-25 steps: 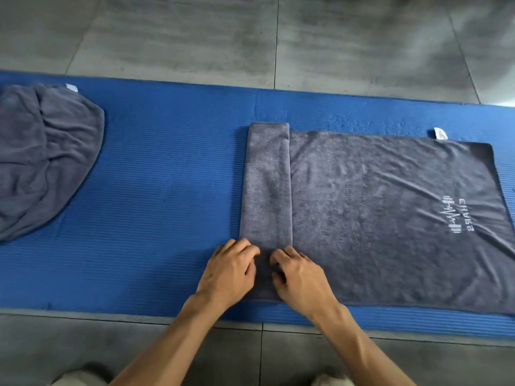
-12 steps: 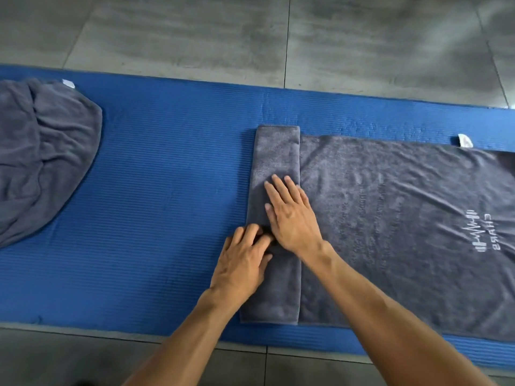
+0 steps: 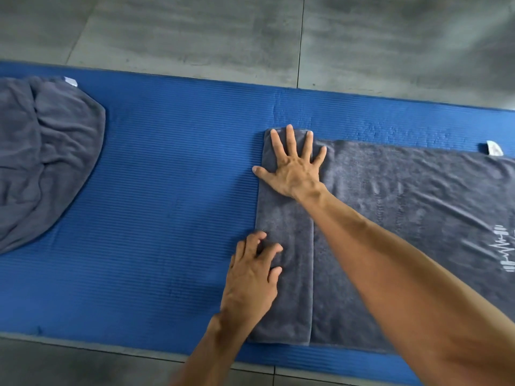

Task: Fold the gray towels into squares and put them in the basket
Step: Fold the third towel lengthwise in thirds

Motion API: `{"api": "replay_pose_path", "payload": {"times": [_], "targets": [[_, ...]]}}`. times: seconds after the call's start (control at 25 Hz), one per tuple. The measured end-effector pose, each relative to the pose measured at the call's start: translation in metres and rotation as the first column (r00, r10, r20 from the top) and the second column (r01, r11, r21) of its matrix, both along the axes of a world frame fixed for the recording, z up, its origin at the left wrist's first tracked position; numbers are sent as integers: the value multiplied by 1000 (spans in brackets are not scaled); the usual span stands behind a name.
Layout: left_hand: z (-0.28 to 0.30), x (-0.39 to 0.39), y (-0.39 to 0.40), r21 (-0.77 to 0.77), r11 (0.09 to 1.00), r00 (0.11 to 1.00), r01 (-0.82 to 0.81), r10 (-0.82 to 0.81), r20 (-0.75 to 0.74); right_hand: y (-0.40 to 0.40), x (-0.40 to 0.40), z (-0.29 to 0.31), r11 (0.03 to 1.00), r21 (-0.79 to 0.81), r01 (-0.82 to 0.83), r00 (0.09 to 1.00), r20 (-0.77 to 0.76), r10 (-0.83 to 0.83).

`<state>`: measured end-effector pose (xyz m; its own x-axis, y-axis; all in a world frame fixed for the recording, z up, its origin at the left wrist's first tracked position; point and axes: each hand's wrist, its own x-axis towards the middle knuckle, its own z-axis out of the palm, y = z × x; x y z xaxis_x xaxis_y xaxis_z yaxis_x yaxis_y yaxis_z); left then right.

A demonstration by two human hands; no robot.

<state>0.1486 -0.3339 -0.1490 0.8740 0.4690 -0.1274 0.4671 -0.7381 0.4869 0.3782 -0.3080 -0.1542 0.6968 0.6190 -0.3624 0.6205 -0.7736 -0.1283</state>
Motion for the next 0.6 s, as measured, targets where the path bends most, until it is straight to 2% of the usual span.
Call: {"api": "replay_pose_path", "payload": {"times": [0.12,0.16,0.2,0.32,0.44,0.52,0.6], "targets": [[14,0,-11,-129,946,949,-297,277,-152,5,-23,15,996,86,14,939,342,-43],[16,0,-12,-162,910,914,-383,347,-210,6,-33,19,991,131,16,920,387,-66],[17,-1,-13,-179,886,888,-428,376,-263,7,-42,22,989,145,33,937,341,-81],[22,-2,-6,-231,886,886,-403,315,-340,7,-48,23,982,152,111,983,130,-131],[23,-8,8,-405,792,886,-457,368,-280,11,-42,29,938,287,195,980,-25,-197],[25,-15,18,-426,739,852,-522,466,-238,17,-42,30,897,367,248,967,-152,-205],[27,-22,25,-444,683,809,-580,546,-219,23,-45,33,878,383,287,950,-232,-210]]}}
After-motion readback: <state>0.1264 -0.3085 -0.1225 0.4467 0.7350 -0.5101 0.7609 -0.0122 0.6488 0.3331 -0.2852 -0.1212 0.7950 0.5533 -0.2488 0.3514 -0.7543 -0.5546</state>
